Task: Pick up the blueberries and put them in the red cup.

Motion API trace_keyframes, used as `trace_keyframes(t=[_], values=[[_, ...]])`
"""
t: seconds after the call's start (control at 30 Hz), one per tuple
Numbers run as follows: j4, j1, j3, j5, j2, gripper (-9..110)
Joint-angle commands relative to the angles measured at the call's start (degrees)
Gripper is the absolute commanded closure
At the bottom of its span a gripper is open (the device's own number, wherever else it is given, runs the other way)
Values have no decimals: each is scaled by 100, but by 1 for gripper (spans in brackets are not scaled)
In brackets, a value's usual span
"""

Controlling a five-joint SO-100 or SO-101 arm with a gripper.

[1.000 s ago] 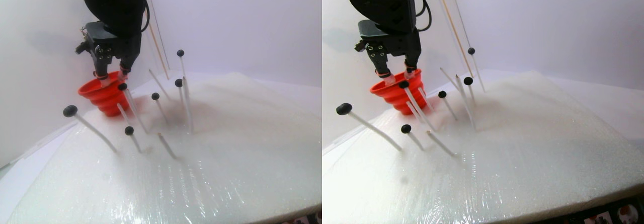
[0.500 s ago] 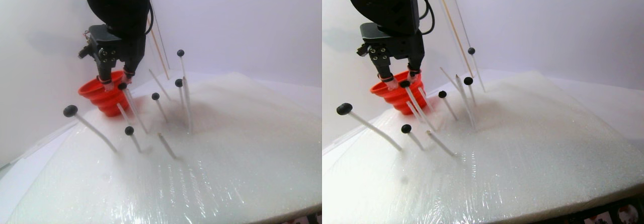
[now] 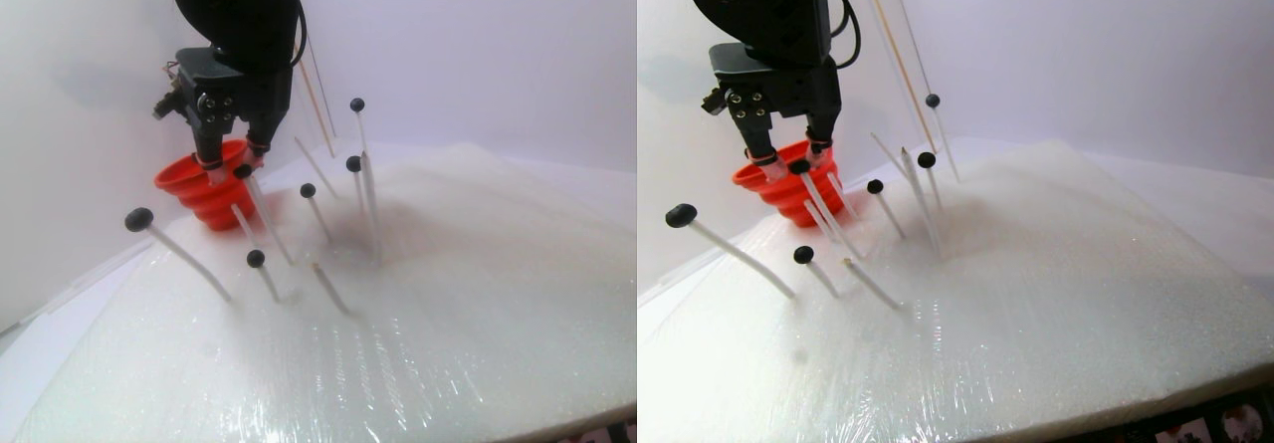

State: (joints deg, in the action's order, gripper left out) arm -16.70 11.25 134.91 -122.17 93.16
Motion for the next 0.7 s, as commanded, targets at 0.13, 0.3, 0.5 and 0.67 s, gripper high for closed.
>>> trace_keyframes(t=[0.13, 0.3, 0.5, 0.67], values=[[132, 0, 70, -79, 686, 87], [141, -18, 79, -114, 703, 87], [141, -26, 97, -141, 712, 88], [167, -26, 123, -176, 721, 88]])
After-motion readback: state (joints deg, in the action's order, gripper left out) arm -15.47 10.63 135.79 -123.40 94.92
